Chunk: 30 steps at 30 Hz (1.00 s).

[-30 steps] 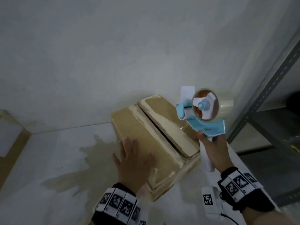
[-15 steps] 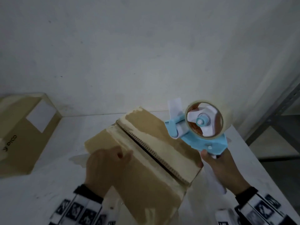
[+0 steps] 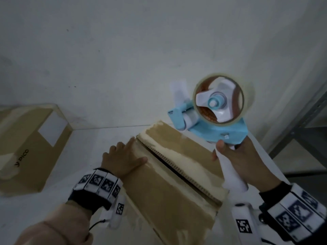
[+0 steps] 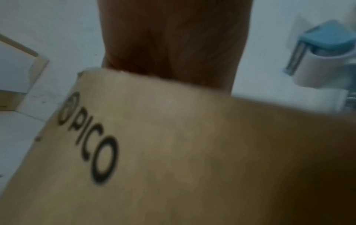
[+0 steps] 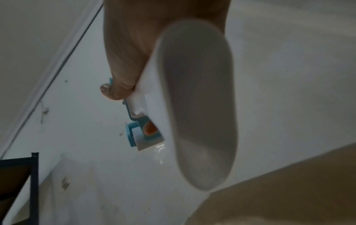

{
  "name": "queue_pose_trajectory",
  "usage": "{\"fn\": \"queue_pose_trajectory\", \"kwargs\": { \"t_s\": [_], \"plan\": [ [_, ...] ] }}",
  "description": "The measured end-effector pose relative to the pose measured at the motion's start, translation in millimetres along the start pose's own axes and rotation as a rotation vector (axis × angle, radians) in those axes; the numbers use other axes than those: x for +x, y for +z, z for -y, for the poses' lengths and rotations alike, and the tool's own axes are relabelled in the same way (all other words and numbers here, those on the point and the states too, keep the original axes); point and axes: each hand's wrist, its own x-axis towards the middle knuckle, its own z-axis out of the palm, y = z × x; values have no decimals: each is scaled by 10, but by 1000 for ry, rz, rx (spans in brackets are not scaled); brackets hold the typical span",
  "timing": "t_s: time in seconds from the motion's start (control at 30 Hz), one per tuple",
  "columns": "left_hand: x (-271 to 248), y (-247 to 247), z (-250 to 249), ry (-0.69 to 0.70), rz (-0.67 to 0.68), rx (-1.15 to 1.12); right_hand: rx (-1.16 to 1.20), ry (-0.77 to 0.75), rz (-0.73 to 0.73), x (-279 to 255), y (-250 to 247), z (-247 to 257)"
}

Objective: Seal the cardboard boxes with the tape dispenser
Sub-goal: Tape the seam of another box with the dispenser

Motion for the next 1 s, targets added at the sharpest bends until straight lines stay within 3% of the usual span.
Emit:
{"fn": "queue_pose_trajectory", "kwargs": {
  "t_s": [0.13, 0.2, 0.33, 0.37, 0.47, 0.57, 0.73, 1.0],
  "plan": [
    [-162, 50, 41, 15, 31, 26, 39, 27, 59, 181, 248, 85],
    [-184, -45, 102, 66, -21, -6, 73, 65, 122, 249, 335, 108],
    [-216, -381, 74, 385, -443, -433, 196, 119, 280, 333, 462, 79],
    [-219, -447, 49, 371, -420, -613, 192, 120, 293, 350, 499, 57],
    [-176, -521, -43, 202, -38, -1076, 185, 129, 276, 399, 587, -23],
    [-126, -538, -91, 183, 138, -1174, 229, 136, 286, 450, 646, -94],
    [-71, -653, -55, 243, 153, -1294, 234, 81, 321, 533, 672, -114],
    [23, -828, 11, 162, 266, -1497, 233, 61, 352, 572, 624, -158]
  ]
}}
